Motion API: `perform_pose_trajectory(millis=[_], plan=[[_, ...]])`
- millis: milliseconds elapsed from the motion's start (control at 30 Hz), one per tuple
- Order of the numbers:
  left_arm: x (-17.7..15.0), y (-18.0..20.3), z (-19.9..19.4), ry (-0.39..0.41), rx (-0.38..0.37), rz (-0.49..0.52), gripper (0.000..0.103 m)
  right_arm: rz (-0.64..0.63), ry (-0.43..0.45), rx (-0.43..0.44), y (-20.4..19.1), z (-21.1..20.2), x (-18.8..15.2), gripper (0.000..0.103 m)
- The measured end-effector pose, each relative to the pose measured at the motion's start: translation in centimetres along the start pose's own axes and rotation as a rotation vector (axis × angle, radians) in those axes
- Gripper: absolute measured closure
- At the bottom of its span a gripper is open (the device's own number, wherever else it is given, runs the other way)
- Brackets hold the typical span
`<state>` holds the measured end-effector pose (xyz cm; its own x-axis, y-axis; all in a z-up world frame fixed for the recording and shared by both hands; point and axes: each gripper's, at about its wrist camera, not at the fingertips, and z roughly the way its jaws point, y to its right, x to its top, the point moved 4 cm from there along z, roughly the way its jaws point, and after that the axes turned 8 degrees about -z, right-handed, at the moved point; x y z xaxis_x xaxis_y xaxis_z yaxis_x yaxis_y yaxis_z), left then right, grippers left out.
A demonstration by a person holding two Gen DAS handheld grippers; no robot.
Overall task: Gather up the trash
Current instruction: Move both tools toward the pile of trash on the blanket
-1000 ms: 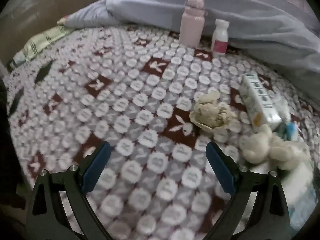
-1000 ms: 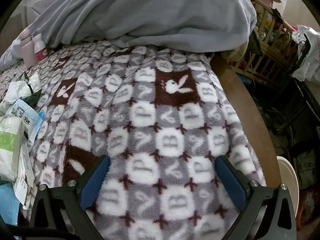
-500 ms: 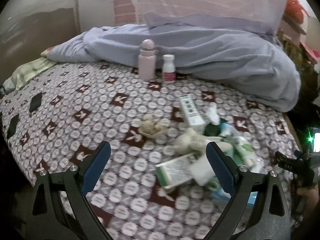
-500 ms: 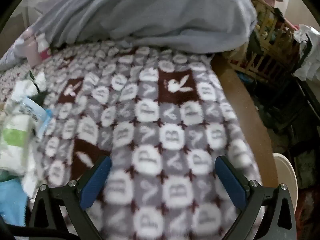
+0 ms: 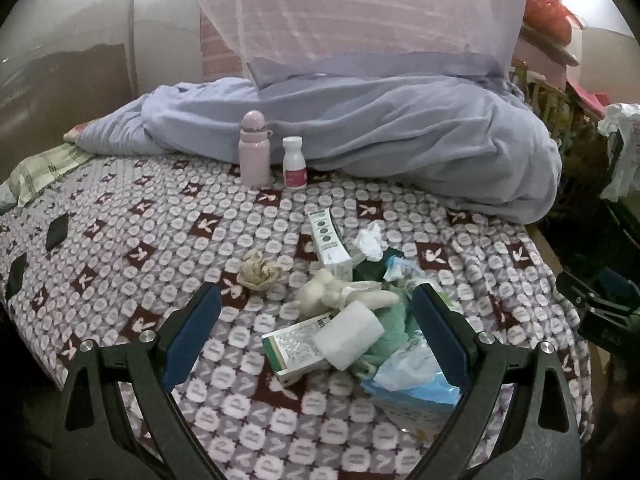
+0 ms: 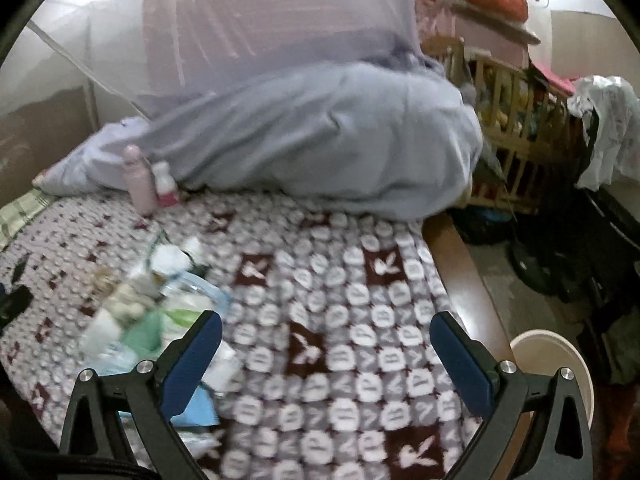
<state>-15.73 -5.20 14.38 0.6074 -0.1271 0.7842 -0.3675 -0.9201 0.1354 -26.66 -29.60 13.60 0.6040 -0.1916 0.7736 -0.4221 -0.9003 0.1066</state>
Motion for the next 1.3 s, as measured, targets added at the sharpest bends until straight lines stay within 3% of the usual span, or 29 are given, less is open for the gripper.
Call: perform_pose_trajectory(millis=[367, 1300], plan=[[0.2, 0.1, -0.6, 0.028, -0.012, -0.019, 0.007, -0.020, 0.113, 0.035, -2.3, -3.9, 1.6, 0.000], [0.3, -0.8, 0.2, 0.018, 0.010, -0.039, 0.007, -0.043, 0.103, 0.043, -3.2, -4.1, 1.8, 0.000]])
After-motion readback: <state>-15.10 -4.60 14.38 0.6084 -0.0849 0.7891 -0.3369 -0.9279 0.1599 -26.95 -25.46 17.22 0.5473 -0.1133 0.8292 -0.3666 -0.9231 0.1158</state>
